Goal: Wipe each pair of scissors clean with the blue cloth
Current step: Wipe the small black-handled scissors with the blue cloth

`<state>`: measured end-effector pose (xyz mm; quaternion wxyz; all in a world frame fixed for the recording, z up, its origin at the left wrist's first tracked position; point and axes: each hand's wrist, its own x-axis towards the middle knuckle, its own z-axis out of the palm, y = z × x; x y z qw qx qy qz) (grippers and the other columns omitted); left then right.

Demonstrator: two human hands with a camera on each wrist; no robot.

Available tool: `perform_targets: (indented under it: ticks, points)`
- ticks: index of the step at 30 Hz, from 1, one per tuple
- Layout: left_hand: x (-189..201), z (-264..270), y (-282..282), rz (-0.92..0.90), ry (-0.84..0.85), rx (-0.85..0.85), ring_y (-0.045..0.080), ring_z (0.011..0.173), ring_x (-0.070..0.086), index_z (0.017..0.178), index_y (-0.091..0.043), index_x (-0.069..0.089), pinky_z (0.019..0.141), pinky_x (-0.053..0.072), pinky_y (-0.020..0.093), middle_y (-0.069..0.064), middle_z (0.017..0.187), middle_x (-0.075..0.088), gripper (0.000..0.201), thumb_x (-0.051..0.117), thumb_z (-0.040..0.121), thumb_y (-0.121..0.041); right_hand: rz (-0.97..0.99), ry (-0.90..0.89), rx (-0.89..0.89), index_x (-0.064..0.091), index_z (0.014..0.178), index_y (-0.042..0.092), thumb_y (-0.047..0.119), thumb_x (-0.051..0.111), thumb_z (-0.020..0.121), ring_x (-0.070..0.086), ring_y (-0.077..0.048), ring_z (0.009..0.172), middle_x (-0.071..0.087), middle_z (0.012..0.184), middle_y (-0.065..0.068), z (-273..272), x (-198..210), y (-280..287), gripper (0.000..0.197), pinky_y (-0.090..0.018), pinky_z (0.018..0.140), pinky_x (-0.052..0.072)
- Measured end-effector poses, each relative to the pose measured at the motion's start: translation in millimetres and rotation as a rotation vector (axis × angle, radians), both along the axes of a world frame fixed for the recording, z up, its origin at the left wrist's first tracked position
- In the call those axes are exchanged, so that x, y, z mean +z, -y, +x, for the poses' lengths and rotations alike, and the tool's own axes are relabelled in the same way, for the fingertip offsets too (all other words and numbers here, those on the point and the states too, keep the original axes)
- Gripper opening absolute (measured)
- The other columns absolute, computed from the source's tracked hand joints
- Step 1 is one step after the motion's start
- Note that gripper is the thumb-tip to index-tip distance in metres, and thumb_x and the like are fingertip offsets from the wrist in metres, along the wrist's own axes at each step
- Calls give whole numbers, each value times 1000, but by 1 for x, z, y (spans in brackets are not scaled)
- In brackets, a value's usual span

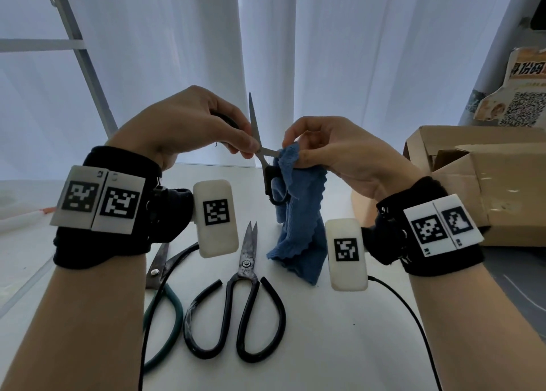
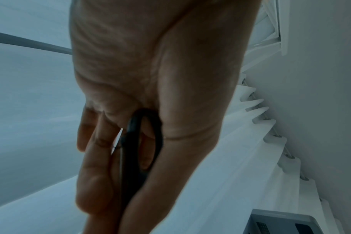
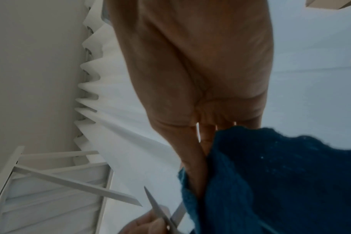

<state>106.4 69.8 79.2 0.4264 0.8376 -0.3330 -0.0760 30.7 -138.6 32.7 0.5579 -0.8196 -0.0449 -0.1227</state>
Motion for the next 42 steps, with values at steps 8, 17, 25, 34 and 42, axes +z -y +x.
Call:
perform_targets:
  ticks: [8, 17, 25, 34, 42]
  points:
    - [1, -3, 4, -7, 3, -12, 3, 73, 64, 79, -13, 77, 77, 43, 20, 2, 77, 76, 5, 80, 77, -16, 14, 38, -6, 68, 91, 12, -4, 71, 84, 61, -11, 62, 64, 61, 4, 2, 1, -5, 18, -23, 68, 51]
    - [1, -1, 2, -32, -8, -5, 0, 70, 63, 78, -14, 78, 68, 46, 12, 2, 78, 76, 1, 79, 79, -14, -2, -1, -27, 68, 95, 10, -9, 64, 87, 52, -13, 63, 54, 60, 4, 0, 1, 6, 21, -28, 72, 44]
    - [3, 5, -7, -63, 1, 43, -2, 65, 61, 82, -12, 78, 57, 42, 5, 1, 74, 75, 5, 79, 77, -14, 111, 5, -370, 67, 88, 17, -2, 64, 88, 56, -7, 56, 56, 67, 1, 4, -5, 24, 18, -16, 51, 44]
    - [-3, 3, -1, 71, -6, 6, 2, 70, 63, 75, -15, 77, 83, 42, 22, 1, 77, 76, 5, 81, 77, -17, 355, 77, -268, 63, 102, 16, -7, 56, 90, 65, -16, 70, 67, 85, -12, 6, -8, 11, 26, -21, 59, 51]
    - [-5, 2, 2, 94, 31, -31, 3, 67, 64, 78, -13, 80, 73, 47, 18, 4, 74, 76, 7, 84, 73, -15, 343, 62, -101, 72, 106, 6, -10, 40, 96, 67, -18, 89, 71, 98, -12, 3, 2, -1, 37, -27, 77, 60]
